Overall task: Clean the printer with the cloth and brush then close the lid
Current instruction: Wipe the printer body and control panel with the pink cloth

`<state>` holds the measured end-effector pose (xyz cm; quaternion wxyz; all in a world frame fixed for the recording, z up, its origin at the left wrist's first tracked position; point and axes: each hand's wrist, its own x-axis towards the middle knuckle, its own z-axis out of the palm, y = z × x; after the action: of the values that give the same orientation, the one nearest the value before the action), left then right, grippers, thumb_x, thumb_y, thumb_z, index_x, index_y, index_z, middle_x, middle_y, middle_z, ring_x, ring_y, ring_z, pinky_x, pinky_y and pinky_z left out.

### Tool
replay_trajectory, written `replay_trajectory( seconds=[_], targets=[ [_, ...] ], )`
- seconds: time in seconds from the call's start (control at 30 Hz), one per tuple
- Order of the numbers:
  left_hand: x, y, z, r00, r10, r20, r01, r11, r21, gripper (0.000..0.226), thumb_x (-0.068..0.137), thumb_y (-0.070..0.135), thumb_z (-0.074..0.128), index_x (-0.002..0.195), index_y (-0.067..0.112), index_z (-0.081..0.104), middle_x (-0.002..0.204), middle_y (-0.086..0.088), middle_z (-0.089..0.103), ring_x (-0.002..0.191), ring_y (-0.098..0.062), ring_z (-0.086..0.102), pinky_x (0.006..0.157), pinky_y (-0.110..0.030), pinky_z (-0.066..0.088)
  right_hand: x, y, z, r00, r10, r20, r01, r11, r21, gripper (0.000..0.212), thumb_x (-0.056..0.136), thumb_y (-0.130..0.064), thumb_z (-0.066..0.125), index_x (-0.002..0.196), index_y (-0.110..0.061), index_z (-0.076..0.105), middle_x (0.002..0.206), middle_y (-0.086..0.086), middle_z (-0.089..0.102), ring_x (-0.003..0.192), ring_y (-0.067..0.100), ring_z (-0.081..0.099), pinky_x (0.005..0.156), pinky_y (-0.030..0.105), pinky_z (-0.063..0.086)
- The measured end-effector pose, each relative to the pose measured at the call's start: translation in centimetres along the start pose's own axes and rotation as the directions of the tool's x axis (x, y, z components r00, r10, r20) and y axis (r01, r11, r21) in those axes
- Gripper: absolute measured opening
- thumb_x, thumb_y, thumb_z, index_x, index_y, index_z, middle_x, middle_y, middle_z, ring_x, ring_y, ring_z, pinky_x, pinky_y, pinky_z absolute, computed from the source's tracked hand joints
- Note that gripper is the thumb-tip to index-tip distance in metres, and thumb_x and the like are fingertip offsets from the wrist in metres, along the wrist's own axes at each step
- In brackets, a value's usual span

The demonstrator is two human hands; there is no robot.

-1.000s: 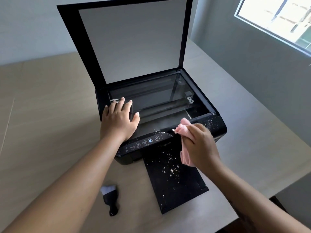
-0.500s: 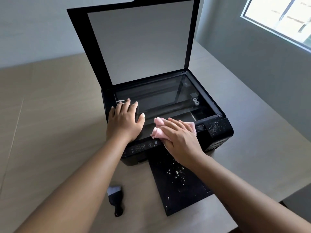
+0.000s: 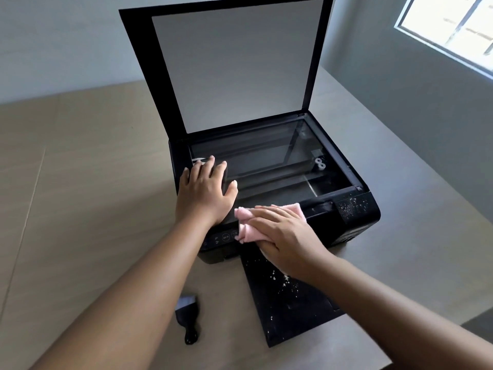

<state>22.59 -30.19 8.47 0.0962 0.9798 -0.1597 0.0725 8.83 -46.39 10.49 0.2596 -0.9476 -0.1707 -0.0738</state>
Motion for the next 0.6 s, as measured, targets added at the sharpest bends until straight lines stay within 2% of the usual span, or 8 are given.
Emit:
replay_trajectory(
  seconds=[0.07, 0.17, 0.23, 0.27, 0.3, 0.37, 0.5, 0.6],
  targets=[
    [-0.1, 0.0, 0.0, 1.0, 0.007, 0.003, -0.007, 1.0, -0.006, 0.058, 0.09, 0.053, 0.038, 0.142, 0.027, 0.039, 0.155, -0.001, 0.031, 0.141, -0.024, 0.024, 0.116, -0.047, 0.014, -0.7, 1.1, -1.4, 1.0, -0.011, 0.004, 0.011, 0.997, 0.08, 0.031, 0.086, -0.015, 0.058, 0.108, -0.034, 0.067, 0.12, -0.013, 0.065, 0.113, 0.006, 0.058, 0.095, 0.029, 0.04],
    [0.0, 0.0, 0.0, 1.0, 0.01, 0.0, -0.01, 1.0, -0.012, 0.057, 0.09, 0.052, 0.038, 0.142, 0.027, 0.039, 0.154, -0.002, 0.031, 0.141, -0.025, 0.024, 0.116, -0.047, 0.014, -0.6, 3.3, -2.8, 0.955, 0.214, -0.206, -0.169, 0.962, 0.213, 0.024, 0.088, -0.021, 0.053, 0.105, -0.035, 0.065, 0.117, -0.015, 0.061, 0.097, 0.006, 0.061, 0.08, 0.039, 0.053],
    [0.0, -0.1, 0.0, 1.0, 0.012, 0.0, -0.012, 1.0, -0.018, 0.056, 0.091, 0.051, 0.038, 0.141, 0.027, 0.039, 0.154, -0.002, 0.031, 0.141, -0.025, 0.024, 0.116, -0.047, 0.014, 0.6, 4.2, -2.4, 0.891, 0.372, -0.259, -0.352, 0.928, 0.123, 0.03, 0.089, -0.017, 0.054, 0.11, -0.036, 0.064, 0.125, -0.013, 0.06, 0.112, 0.016, 0.059, 0.094, 0.045, 0.047],
    [0.0, -0.1, 0.0, 1.0, 0.013, 0.002, -0.013, 1.0, -0.023, 0.054, 0.092, 0.049, 0.038, 0.141, 0.027, 0.04, 0.154, -0.002, 0.031, 0.141, -0.025, 0.024, 0.116, -0.047, 0.014, 1.3, 4.1, -1.8, 0.887, 0.399, -0.232, -0.409, 0.913, 0.006, 0.036, 0.089, -0.017, 0.053, 0.118, -0.037, 0.061, 0.132, -0.012, 0.058, 0.125, 0.019, 0.052, 0.106, 0.044, 0.037],
    [0.1, -0.2, 0.0, 1.0, 0.013, 0.004, -0.013, 0.999, -0.03, 0.053, 0.093, 0.047, 0.038, 0.142, 0.027, 0.04, 0.154, -0.002, 0.031, 0.141, -0.026, 0.024, 0.116, -0.047, 0.014, 1.8, 3.6, -1.0, 0.907, 0.373, -0.196, -0.397, 0.911, -0.106, 0.042, 0.088, -0.02, 0.051, 0.126, -0.038, 0.057, 0.139, -0.011, 0.055, 0.134, 0.018, 0.044, 0.113, 0.039, 0.026],
    [0.2, -0.2, 0.0, 1.0, 0.014, 0.009, -0.014, 0.999, -0.036, 0.05, 0.094, 0.043, 0.037, 0.142, 0.026, 0.04, 0.154, -0.003, 0.031, 0.141, -0.026, 0.024, 0.117, -0.046, 0.014, 2.1, 2.2, 0.2, 0.964, 0.244, -0.105, -0.258, 0.955, -0.149, 0.048, 0.086, -0.025, 0.05, 0.132, -0.037, 0.053, 0.144, -0.012, 0.05, 0.14, 0.011, 0.036, 0.117, 0.034, 0.018],
    [0.1, -0.2, 0.1, 0.999, 0.03, 0.018, -0.03, 0.999, -0.021, 0.049, 0.096, 0.039, 0.035, 0.143, 0.025, 0.038, 0.155, -0.003, 0.03, 0.141, -0.027, 0.024, 0.116, -0.047, 0.014, 0.3, 1.0, -0.1, 1.0, -0.006, 0.03, 0.005, 1.0, 0.027, 0.048, 0.088, -0.021, 0.058, 0.132, -0.041, 0.054, 0.14, -0.02, 0.053, 0.137, 0.005, 0.04, 0.114, 0.03, 0.027],
    [0.2, -0.1, -0.1, 0.999, 0.03, 0.03, -0.029, 0.999, -0.023, 0.049, 0.097, 0.037, 0.035, 0.144, 0.024, 0.037, 0.156, -0.004, 0.029, 0.141, -0.028, 0.023, 0.116, -0.046, 0.013, 0.6, 1.6, -1.5, 0.998, 0.024, -0.05, -0.015, 0.985, 0.17, 0.032, 0.085, -0.013, 0.062, 0.108, -0.036, 0.065, 0.112, -0.017, 0.069, 0.113, 0.006, 0.06, 0.099, 0.032, 0.041]
  ],
)
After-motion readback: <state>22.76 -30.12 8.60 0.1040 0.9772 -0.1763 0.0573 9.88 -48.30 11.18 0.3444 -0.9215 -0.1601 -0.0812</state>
